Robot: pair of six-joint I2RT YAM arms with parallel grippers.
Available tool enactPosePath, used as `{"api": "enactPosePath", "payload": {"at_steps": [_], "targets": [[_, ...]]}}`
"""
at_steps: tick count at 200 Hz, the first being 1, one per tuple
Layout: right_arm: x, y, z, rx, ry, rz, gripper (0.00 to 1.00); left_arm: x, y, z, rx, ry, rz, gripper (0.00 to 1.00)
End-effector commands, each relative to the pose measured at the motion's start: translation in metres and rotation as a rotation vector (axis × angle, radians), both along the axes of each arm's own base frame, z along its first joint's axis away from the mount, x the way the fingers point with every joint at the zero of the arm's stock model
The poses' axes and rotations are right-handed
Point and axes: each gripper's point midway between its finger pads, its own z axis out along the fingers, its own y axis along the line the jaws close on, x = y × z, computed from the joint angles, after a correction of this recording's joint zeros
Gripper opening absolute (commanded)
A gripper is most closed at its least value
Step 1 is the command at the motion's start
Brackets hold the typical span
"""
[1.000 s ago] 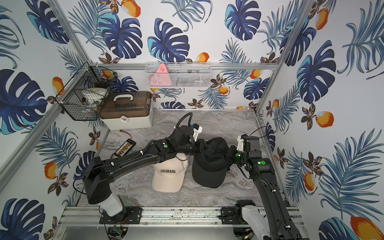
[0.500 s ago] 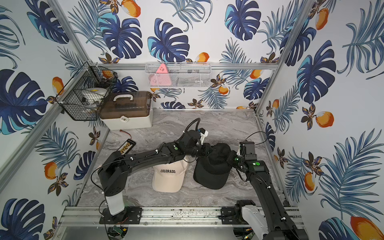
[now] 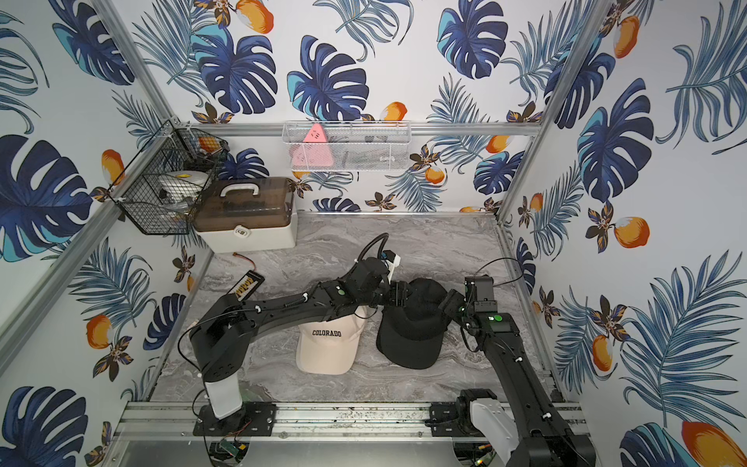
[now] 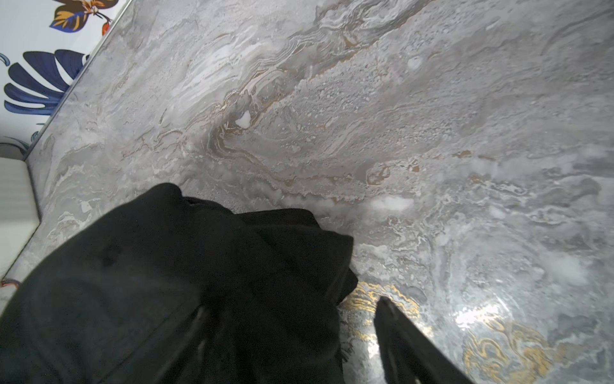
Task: Stack the baseball caps by color
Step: Place the baseball cap on the baseball cap.
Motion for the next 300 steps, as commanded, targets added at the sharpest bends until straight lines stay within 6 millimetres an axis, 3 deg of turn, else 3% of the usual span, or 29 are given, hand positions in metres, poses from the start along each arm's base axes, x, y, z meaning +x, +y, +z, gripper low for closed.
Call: {"api": "enactPosePath", "payload": {"at_steps": [1, 23, 52, 80, 114, 136, 169, 228, 269, 276, 281, 300], "targets": [[-0.009, -0.010, 0.001, -0.032, 0.026, -0.050, 0.91, 0.011, 0.010, 0.014, 0.094, -0.145, -0.002, 0.72], [-0.011, -0.011, -0.006, -0.035, 0.037, -0.054, 1.00, 0.012, 0.007, 0.008, 0.154, -0.161, -0.051, 0.79], [-0.002, -0.006, -0.027, -0.002, 0.081, -0.039, 1.00, 0.004, -0.011, -0.023, 0.194, -0.094, -0.172, 0.83], [0.005, -0.001, -0.051, 0.048, 0.121, -0.036, 0.99, 0.012, -0.016, -0.046, 0.183, -0.068, -0.187, 0.89], [0.007, 0.002, -0.061, 0.065, 0.114, -0.018, 0.97, 0.023, -0.013, -0.067, 0.179, -0.027, -0.176, 0.88], [0.012, 0.012, -0.056, 0.092, 0.076, 0.038, 0.93, 0.023, -0.007, -0.074, 0.165, -0.009, -0.156, 0.87], [0.028, 0.041, -0.044, 0.194, -0.006, 0.193, 0.87, 0.023, 0.005, -0.069, 0.188, -0.025, -0.114, 0.87], [0.046, 0.075, -0.056, 0.329, 0.036, 0.331, 0.79, 0.023, 0.027, -0.053, 0.204, -0.038, -0.025, 0.88], [0.059, 0.078, -0.053, 0.302, 0.038, 0.349, 0.80, 0.023, 0.034, -0.047, 0.196, -0.043, 0.010, 0.90], [0.061, 0.077, -0.052, 0.291, 0.042, 0.348, 0.81, 0.022, 0.034, -0.044, 0.189, -0.053, 0.009, 0.91], [0.062, 0.075, -0.052, 0.284, 0.045, 0.346, 0.82, 0.023, 0.035, -0.042, 0.187, -0.058, 0.016, 0.99], [0.067, 0.068, -0.047, 0.241, 0.053, 0.327, 0.88, 0.023, 0.036, -0.035, 0.184, -0.081, 0.018, 0.99]]}}
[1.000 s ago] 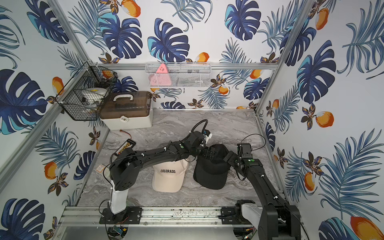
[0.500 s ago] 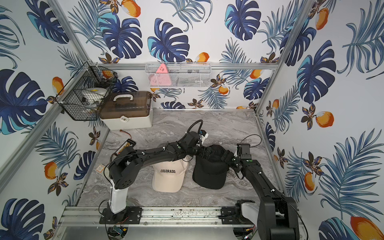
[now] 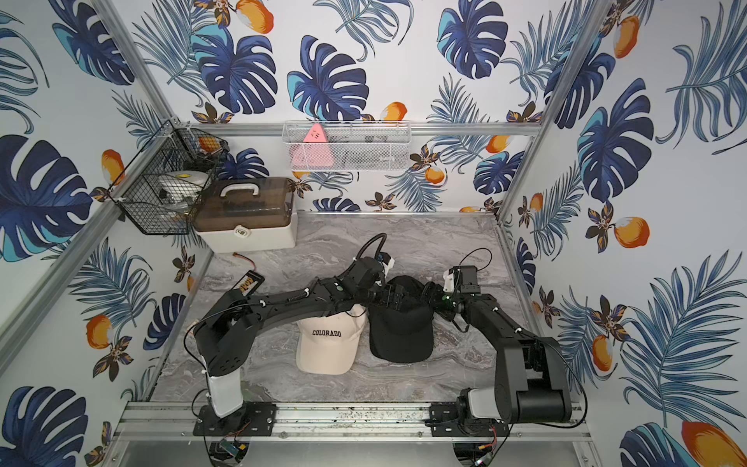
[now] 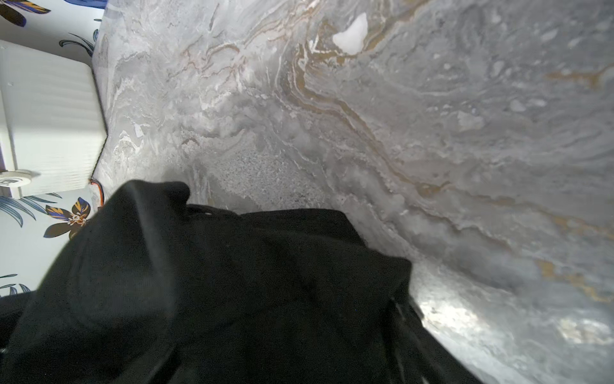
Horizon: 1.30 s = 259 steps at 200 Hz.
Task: Stack the baseball caps by color
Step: Place the baseball cap on the baseball cap, then reset both arms
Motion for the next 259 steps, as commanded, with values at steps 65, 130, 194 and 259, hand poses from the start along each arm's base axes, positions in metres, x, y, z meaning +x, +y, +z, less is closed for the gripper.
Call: {"api": "enactPosePath", "payload": {"at_steps": [65, 130, 194, 259], "targets": [[0.020, -0.039, 0.080, -0.206, -0.175, -0.126, 1.00, 0.015, 0.026, 0.070, 0.029, -0.208, 0.080, 0.99], [0.063, -0.112, 0.115, -0.539, -0.331, -0.340, 1.00, 0.030, 0.129, 0.159, 0.072, -0.480, 0.407, 0.99], [0.093, -0.148, 0.048, -0.593, -0.221, -0.375, 1.00, 0.043, 0.310, 0.143, 0.350, -0.552, 0.708, 0.97], [0.078, -0.144, -0.002, -0.584, -0.281, -0.340, 1.00, 0.029, 0.398, 0.055, 0.519, -0.544, 0.852, 0.97]]}}
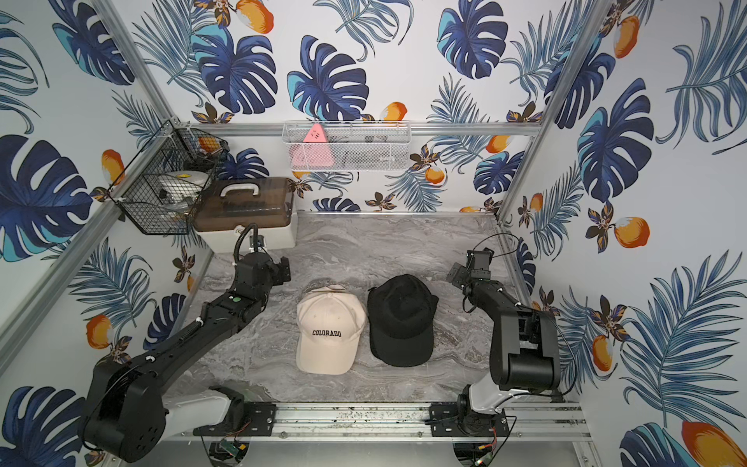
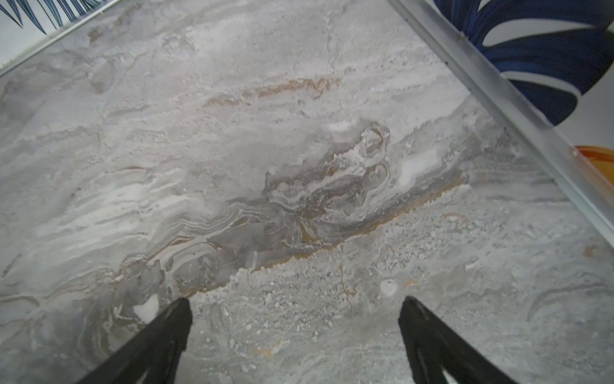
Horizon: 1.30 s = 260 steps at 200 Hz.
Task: Stack the baseball caps by color
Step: Reset both arms
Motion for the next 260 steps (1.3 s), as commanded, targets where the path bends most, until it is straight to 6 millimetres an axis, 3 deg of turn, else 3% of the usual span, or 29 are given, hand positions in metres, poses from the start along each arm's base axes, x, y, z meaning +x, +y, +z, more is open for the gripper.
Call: {"api": "enactPosePath", "payload": {"at_steps": [1, 33, 56, 73, 123, 157, 197, 225, 260], "targets": [[0.010, 0.005, 0.007, -0.019, -0.139, 0.047, 1.00, 0.001, 0.006, 0.001, 0.062, -0.105, -0.014, 0.96], [0.005, 0.009, 0.014, -0.109, -0.311, 0.092, 1.00, -0.013, 0.013, -0.017, 0.127, -0.153, -0.012, 0.93], [0.005, 0.013, 0.016, -0.137, -0.358, 0.114, 1.00, -0.014, 0.014, -0.023, 0.145, -0.173, -0.016, 0.95], [0.004, 0.023, 0.017, -0.137, -0.367, 0.158, 1.00, -0.011, 0.016, -0.039, 0.148, -0.148, -0.021, 0.95], [-0.002, 0.042, 0.023, -0.127, -0.464, 0.272, 1.00, -0.005, 0.031, -0.073, -0.036, -0.197, -0.075, 0.94], [-0.007, 0.052, 0.012, -0.144, -0.503, 0.314, 1.00, 0.004, 0.018, -0.094, -0.061, -0.188, -0.184, 0.93], [-0.006, 0.053, 0.011, -0.142, -0.481, 0.319, 1.00, 0.016, 0.012, -0.104, -0.064, -0.106, -0.223, 0.99], [0.009, 0.087, 0.003, -0.122, -0.406, 0.516, 1.00, 0.018, 0.011, -0.102, -0.056, -0.111, -0.227, 0.99], [0.011, 0.089, 0.004, -0.146, -0.423, 0.516, 1.00, 0.020, 0.002, -0.104, -0.058, -0.092, -0.277, 0.99]]}}
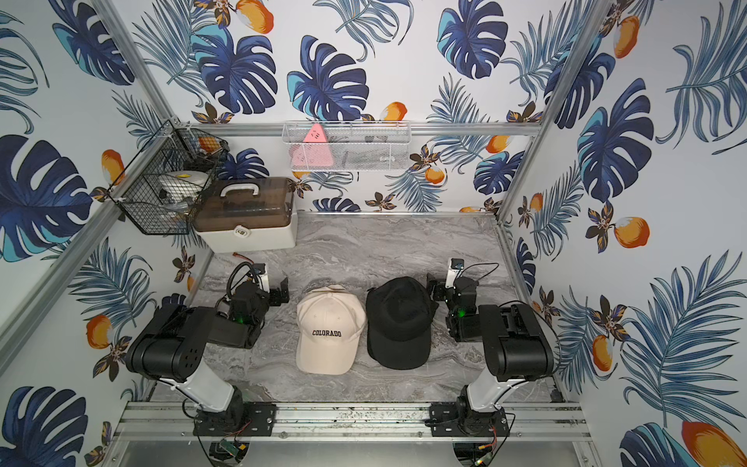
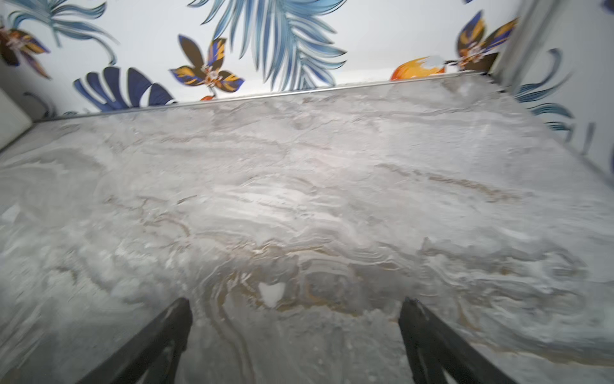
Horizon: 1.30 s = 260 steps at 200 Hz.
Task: Stack the baseball caps by color
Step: Reset both arms
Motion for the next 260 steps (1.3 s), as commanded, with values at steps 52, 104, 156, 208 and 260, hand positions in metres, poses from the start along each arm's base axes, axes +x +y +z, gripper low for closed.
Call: {"api": "enactPosePath", "payload": {"at_steps": [52, 104, 156, 208, 260], "targets": [[-0.001, 0.002, -0.006, -0.023, 0.021, 0.023, 1.00, 0.002, -0.007, 0.001, 0.013, -0.002, -0.042, 0.99], [0.001, -0.003, -0.007, -0.048, 0.034, -0.036, 1.00, 0.002, -0.007, 0.001, 0.013, -0.002, -0.042, 0.99], [-0.033, -0.021, 0.011, -0.021, -0.129, -0.142, 1.00, 0.002, -0.007, 0.001, 0.012, 0.000, -0.043, 0.99], [-0.022, -0.033, 0.003, -0.021, -0.059, -0.222, 1.00, 0.002, -0.007, 0.001, 0.012, -0.001, -0.042, 0.99], [-0.002, -0.004, -0.004, -0.105, 0.005, -0.104, 1.00, 0.002, -0.007, 0.001, 0.013, -0.001, -0.042, 0.99]]}}
